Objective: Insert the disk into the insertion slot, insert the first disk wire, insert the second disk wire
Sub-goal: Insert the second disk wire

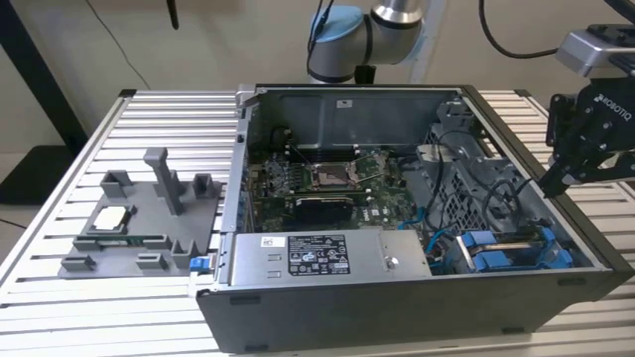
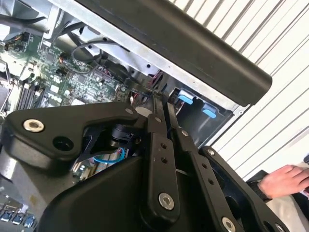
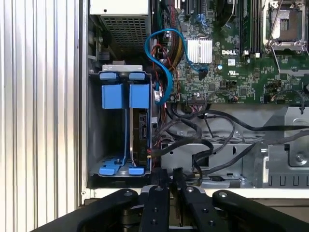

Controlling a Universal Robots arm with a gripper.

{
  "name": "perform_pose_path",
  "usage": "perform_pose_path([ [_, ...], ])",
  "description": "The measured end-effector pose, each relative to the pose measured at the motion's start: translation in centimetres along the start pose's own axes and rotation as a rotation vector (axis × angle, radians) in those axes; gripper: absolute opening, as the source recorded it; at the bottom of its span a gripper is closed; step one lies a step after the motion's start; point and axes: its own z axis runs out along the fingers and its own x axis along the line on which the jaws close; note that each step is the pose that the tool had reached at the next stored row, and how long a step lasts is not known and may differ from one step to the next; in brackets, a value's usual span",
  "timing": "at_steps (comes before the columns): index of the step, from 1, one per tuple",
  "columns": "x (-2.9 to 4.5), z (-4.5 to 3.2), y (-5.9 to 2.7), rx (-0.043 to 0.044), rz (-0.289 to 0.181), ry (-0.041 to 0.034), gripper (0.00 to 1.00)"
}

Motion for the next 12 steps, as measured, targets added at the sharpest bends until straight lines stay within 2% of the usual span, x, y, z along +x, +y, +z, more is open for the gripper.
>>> perform_pose_path([
  [4, 0.01, -0.17, 1.13, 0.0056, 0.0, -0.0001, 0.16],
  [12, 0.04, -0.16, 3.74, 0.0245, 0.0, -0.0003, 0.16],
])
